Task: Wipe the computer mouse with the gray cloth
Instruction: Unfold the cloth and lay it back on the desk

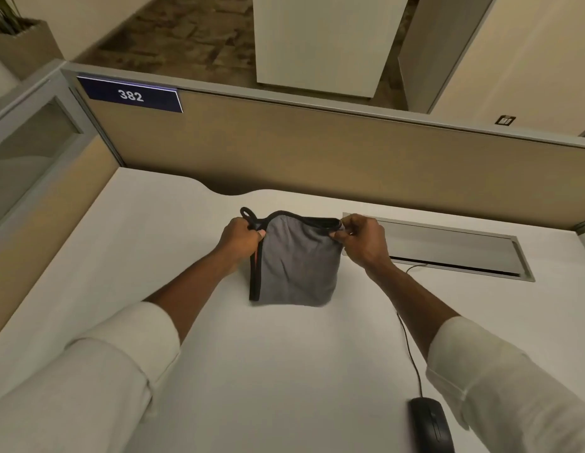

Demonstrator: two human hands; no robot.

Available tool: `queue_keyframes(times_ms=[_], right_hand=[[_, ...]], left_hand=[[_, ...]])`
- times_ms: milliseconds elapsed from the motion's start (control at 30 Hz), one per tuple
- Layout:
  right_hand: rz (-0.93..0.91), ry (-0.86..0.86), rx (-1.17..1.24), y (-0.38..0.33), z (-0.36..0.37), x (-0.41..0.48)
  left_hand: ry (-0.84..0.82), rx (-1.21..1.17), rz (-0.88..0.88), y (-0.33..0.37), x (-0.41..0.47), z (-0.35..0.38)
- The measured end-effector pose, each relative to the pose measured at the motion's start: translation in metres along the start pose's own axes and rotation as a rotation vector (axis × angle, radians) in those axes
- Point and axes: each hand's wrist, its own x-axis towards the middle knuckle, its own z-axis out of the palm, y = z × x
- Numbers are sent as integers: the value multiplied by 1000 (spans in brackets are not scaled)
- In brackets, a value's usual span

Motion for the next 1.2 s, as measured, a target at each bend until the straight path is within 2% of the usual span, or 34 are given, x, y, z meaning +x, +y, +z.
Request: queue_keyframes(times_ms=[167,400,533,600,667,767,833,1000,1200], right_hand=[[-12,111,-220,4,14,36],[-46,146,-271,17,29,68],[-52,136,-355,22,30,70],[-133,161,-404,27,28,61],[-326,163,-482,36,27,48],[-576,67,-601,51,32,31],[-627,-49,-689,59,39,24],[-551,-269,-798,71,48,24],[-489,-411,-946,72,42,30]], left_hand=[[21,101,41,9,39,15],[112,206,109,14,70,34],[119,355,220,15,78,41],[87,440,305,12,76,42],[38,597,468,6,73,40],[-95,956,795,-7,70,38],[-150,1187,896,-14,70,37],[-252,1449,877,-29,73,38],[-343,1454,726,-36,69,36]])
